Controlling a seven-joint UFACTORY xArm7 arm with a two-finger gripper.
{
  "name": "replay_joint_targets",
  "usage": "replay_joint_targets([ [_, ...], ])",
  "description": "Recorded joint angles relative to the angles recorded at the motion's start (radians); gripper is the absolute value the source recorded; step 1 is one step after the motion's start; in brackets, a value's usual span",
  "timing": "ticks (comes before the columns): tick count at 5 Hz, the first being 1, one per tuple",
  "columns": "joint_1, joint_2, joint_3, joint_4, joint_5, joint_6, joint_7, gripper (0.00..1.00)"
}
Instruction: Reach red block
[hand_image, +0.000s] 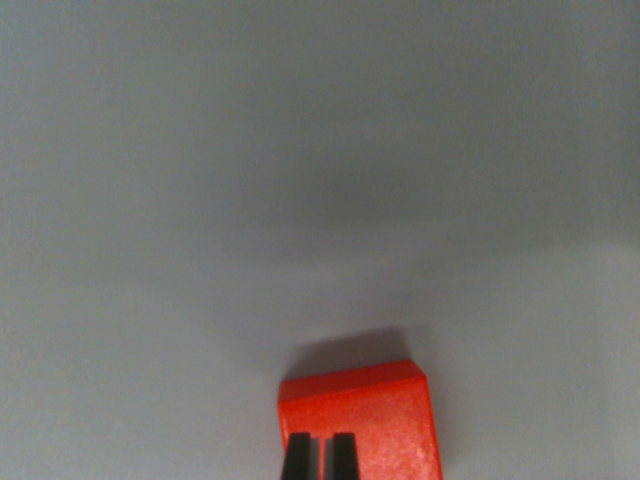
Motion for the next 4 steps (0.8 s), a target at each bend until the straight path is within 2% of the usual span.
replay_joint_targets([
  [1, 0.0, 0.0, 0.0, 0.0, 0.0, 0.0, 0.0, 0.0],
  [2, -0.0042, 0.009, -0.003, -0.018, -0.003, -0.028, -0.002, 0.0],
  [3, -0.0042, 0.009, -0.003, -0.018, -0.003, -0.028, -0.002, 0.0],
  [4, -0.0077, 0.016, -0.006, -0.034, -0.0056, -0.052, -0.004, 0.0],
])
